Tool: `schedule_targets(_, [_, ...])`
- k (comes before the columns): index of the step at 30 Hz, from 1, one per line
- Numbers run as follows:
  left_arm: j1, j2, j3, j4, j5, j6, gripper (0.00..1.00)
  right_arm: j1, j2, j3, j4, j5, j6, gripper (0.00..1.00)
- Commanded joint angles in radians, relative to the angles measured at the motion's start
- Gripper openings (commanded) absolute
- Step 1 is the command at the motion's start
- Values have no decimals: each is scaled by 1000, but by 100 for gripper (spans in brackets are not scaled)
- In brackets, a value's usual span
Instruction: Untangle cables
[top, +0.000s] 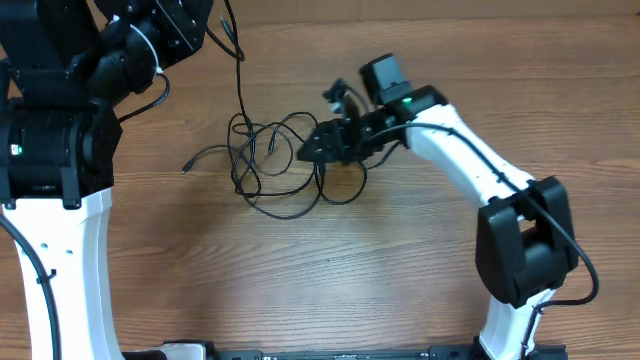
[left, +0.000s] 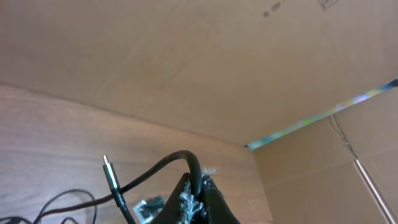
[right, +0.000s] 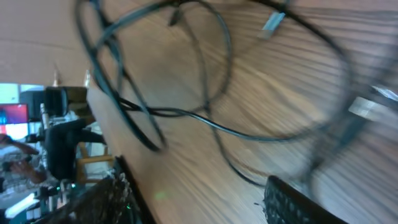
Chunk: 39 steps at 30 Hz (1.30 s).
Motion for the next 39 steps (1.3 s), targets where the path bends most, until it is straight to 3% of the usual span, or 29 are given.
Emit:
schedule_targets(1, [-3,1,13,-31,-42,-10,4,58,0,2,65,11,152,73])
schedule_targets(7, [-3,1,13,-59,-31,-11,4,108,3,2,106,142,185,72])
schedule_targets(9, [-3,1,13,-57,-16,-21,4,120,9,2,106,209,242,57])
schedule_targets(14, [-3,1,13,-54,-16,-63,4,143,47,1,113,273,289,35])
schedule_targets(17, [-2,1,13,-54,-29,-45,4,145,58,1,110,300,289,4])
schedule_targets(19, [-1,1,13,-60,-106,-13,4,142,60,1,84,376,309,4])
schedule_targets(24, [-1,1,13,-164,-488,1,4,97,64,0,-123,757,549,4])
schedule_targets(28, [-1,1,13,-204,-665,2,4,34,69,-21,-187,815,557,4])
schedule_targets(30, [-1,1,13,-209,-747,1,4,-33,69,-69,-191,817,633,4])
schedule_targets(34, [-1,0,13,-157,-764,-34,4,-106,69,-188,-95,743,621,4])
schedule_targets(39, [-1,-19,14,77,-493,-10,4,-118,69,-289,32,705,621,4])
